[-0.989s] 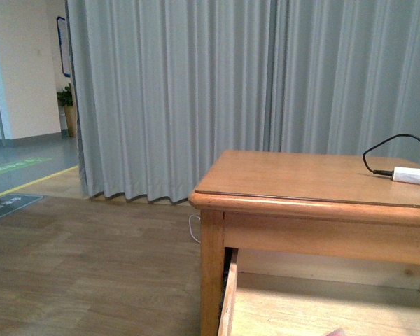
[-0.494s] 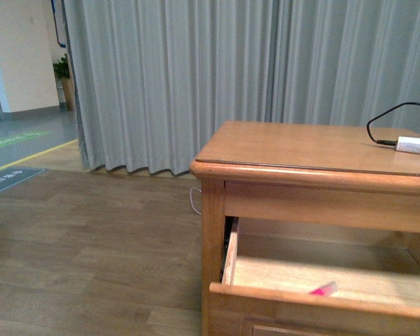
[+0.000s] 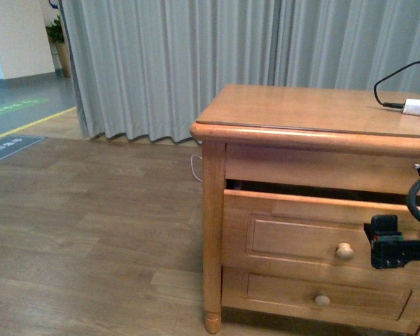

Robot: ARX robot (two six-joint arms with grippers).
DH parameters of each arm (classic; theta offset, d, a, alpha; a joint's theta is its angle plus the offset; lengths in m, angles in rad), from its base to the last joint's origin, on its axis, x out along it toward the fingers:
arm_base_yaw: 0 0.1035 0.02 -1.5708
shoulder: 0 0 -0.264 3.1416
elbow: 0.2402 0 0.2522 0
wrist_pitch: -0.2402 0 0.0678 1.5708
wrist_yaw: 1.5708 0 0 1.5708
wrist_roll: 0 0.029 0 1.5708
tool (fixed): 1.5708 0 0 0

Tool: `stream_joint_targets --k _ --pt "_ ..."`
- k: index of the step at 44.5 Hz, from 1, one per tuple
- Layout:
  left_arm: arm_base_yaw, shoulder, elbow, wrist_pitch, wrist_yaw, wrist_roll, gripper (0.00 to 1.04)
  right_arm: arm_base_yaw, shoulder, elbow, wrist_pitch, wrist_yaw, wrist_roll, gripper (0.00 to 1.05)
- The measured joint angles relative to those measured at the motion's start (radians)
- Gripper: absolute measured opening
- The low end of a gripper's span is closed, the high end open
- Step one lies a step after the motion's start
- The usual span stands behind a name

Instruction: Place pink marker in drawer with both arms

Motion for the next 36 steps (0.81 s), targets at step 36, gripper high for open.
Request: stream_joint_targets --k 36 --pt "0.0 0.0 0.0 0.0 0.0 0.0 0.99 -0.007 0.071 0.099 0.018 0.002 0.08 0.96"
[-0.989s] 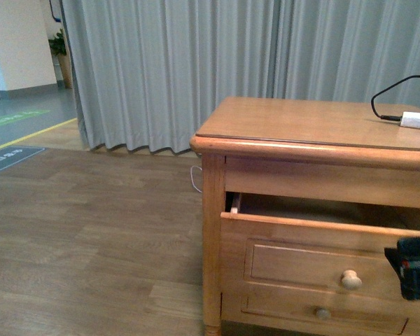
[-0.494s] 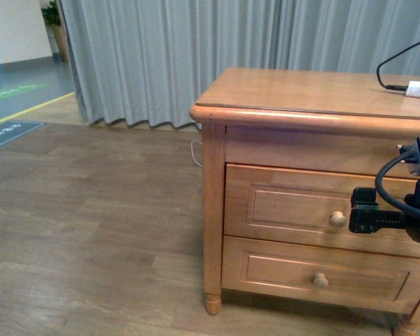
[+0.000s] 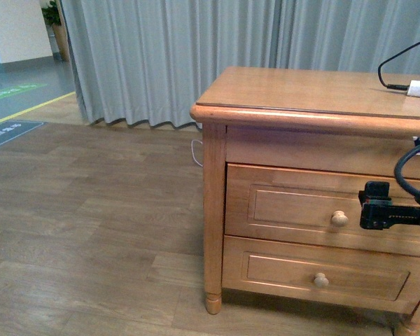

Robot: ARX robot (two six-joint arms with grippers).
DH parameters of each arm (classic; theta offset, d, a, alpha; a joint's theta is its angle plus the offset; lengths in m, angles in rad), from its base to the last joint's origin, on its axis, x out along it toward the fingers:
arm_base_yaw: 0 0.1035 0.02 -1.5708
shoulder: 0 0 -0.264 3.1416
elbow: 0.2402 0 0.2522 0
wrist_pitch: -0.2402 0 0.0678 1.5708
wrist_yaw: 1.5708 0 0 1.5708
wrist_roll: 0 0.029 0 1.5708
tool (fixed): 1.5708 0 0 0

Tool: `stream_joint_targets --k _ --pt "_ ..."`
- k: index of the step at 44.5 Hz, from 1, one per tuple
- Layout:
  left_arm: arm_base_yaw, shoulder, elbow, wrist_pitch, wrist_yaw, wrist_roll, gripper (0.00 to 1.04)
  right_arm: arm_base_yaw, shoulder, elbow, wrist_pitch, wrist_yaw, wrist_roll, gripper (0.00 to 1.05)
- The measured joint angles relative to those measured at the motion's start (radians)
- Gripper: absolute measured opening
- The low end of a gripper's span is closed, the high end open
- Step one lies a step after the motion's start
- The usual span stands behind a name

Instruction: Place pink marker in drawer with both arms

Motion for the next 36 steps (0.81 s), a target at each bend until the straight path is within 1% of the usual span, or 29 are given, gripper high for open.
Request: stream_joint_targets --k 8,19,22,30,33,36 --pt "0.0 0.0 0.0 0.0 0.0 0.0 0.99 -0.006 -0.196 -0.113 -0.111 -0.077 -0.003 0.96" --pt "0.0 0.0 0.0 0.0 0.0 0.0 0.99 -0.051 -0.578 -0.241 -0.435 -0.191 -0.002 0.96" --pt "0.0 0.0 0.0 0.0 0.0 0.0 0.99 -0.075 -0.725 -0.268 -0.552 -0.236 -0.002 0.96" --pt "0.0 0.0 0.0 0.0 0.0 0.0 0.99 -0.134 -1.022 -0.286 -0.799 -0.332 -0.002 0.96" --pt "0.0 0.0 0.0 0.0 0.0 0.0 0.99 -0.176 -1.138 -0.286 -0.9 -0.361 -0.002 0.96" --pt "0.0 0.0 0.0 0.0 0.0 0.0 0.99 -0.22 -1.213 -0.284 -0.962 -0.387 0.005 0.96"
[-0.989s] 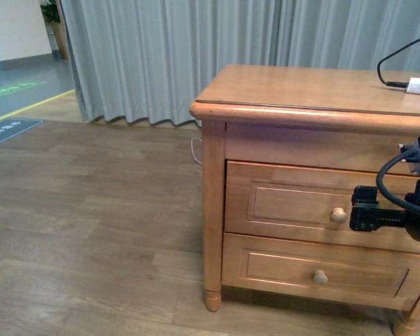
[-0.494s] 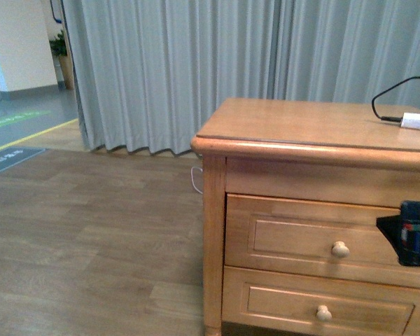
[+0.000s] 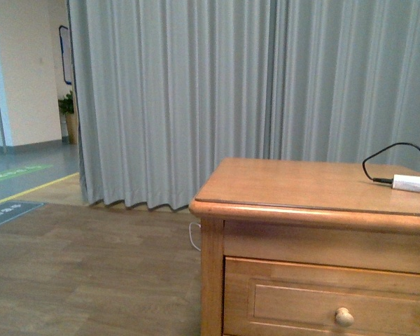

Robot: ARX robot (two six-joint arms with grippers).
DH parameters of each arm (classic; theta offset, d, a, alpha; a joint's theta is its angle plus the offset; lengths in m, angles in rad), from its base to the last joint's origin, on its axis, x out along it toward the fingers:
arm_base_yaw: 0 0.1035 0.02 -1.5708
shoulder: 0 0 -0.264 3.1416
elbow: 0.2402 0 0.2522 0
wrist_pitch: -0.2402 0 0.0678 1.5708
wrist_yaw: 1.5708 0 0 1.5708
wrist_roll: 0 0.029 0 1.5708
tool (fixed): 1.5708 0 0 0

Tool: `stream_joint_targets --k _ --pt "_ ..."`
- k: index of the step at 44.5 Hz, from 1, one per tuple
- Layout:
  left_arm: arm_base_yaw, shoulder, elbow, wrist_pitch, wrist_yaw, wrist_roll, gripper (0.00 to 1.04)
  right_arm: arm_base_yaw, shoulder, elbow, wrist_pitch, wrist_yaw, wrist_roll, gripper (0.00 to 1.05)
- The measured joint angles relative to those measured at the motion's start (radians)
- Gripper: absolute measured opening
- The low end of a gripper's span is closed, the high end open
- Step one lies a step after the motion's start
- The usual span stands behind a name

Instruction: Place pink marker in drawer with both arms

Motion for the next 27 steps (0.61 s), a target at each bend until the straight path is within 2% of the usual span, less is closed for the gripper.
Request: stream_joint_targets --k 4,9,13,16,20,27 --pt "0.0 0.0 0.0 0.0 0.0 0.0 0.99 -0.058 -0.083 0.011 -0.071 -0.01 0.0 0.96" --pt "0.0 0.0 0.0 0.0 0.0 0.0 0.99 -0.056 -0.092 0.006 -0.053 0.009 -0.003 0.95" --pt "0.0 0.0 0.0 0.0 0.0 0.0 0.99 -0.014 -0.132 -0.088 0.179 0.184 -0.029 0.81" --pt "0.0 0.0 0.0 0.0 0.0 0.0 0.99 0.012 -0.177 -0.153 0.284 0.249 -0.037 0.71" --pt "0.0 0.0 0.0 0.0 0.0 0.0 0.99 0.055 -0.237 -0.235 0.323 0.293 -0.047 0.49" --pt "0.0 0.0 0.0 0.0 0.0 0.0 0.99 0.103 -0.299 -0.323 0.328 0.338 -0.051 0.21"
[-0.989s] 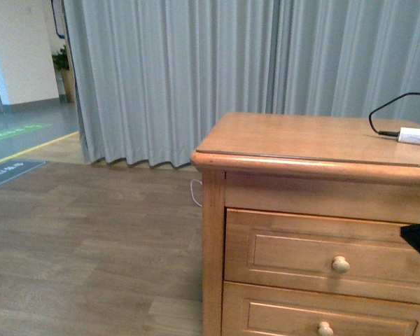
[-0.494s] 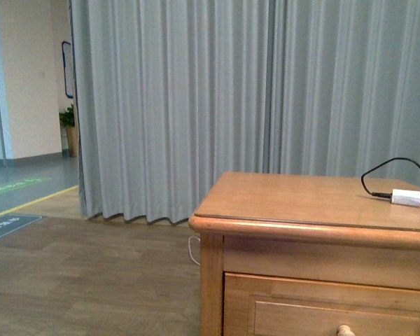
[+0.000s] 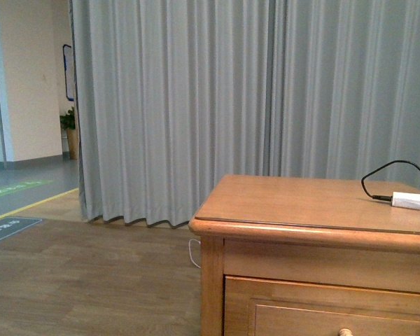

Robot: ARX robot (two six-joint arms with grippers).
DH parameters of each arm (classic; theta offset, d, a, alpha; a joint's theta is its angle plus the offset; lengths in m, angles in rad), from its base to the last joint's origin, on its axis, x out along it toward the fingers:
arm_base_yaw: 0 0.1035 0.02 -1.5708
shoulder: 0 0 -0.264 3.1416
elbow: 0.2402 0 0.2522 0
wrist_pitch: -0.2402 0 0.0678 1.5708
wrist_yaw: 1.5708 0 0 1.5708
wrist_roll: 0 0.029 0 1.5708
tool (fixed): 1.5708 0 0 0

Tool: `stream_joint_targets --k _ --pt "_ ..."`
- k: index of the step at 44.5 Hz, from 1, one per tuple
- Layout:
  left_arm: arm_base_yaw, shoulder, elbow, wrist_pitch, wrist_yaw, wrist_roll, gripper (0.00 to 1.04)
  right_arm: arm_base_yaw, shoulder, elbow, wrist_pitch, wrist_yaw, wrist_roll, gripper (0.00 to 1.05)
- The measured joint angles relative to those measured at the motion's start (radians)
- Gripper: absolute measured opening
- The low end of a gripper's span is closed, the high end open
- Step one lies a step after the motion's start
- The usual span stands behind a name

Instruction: Place pink marker in drawer with both arms

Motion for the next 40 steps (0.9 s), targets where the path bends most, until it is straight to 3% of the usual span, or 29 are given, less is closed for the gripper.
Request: stream_joint_targets --k 5,8,12,40 --pt "0.0 0.0 0.0 0.0 0.0 0.0 0.99 0.029 -0.051 -0.043 0.0 0.029 -0.005 0.01" --pt "0.0 0.0 0.0 0.0 0.0 0.0 0.99 0.082 -0.077 -0.063 -0.004 0.108 -0.004 0.01" --pt "0.0 0.0 0.0 0.0 0.0 0.0 0.99 0.127 -0.112 -0.088 -0.011 0.119 -0.005 0.01" --pt "0.0 0.0 0.0 0.0 0.0 0.0 0.99 0.132 -0.335 -0.205 -0.113 0.127 -0.005 0.01"
